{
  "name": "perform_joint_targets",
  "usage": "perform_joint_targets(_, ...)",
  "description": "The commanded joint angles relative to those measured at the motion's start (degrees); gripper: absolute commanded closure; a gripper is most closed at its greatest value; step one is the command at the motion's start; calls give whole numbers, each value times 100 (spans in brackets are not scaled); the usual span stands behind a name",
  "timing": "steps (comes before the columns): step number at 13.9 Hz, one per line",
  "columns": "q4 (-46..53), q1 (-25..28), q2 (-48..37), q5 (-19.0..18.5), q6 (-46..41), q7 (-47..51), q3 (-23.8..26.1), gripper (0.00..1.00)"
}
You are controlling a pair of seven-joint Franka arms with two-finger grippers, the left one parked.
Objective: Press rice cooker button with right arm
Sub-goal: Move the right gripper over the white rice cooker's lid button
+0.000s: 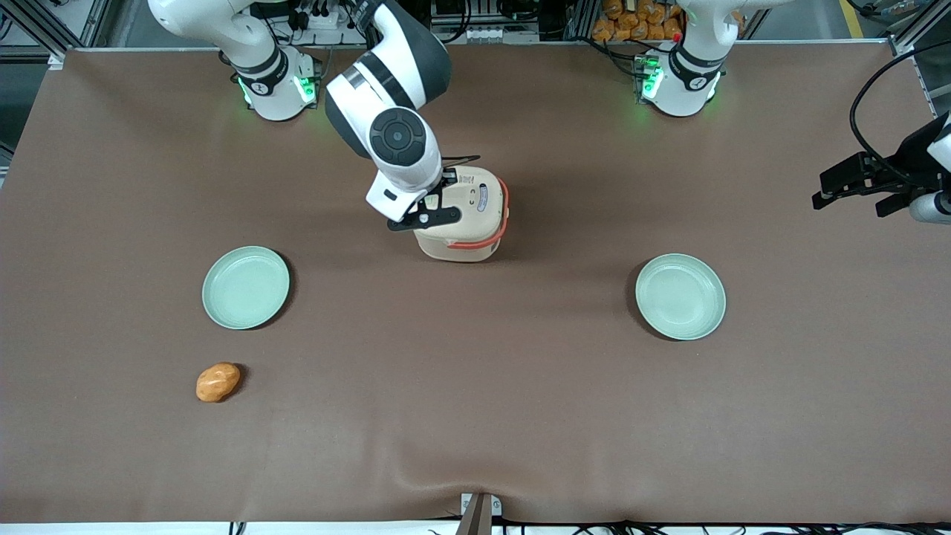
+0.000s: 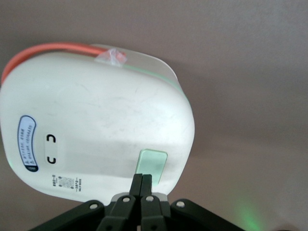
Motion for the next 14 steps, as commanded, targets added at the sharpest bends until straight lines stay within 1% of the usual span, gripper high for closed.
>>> perform_joint_targets(1,-175,14,-97,94,77,48,-5,100)
perform_joint_targets(14,-228,-21,201,59,306,-31,-5,100)
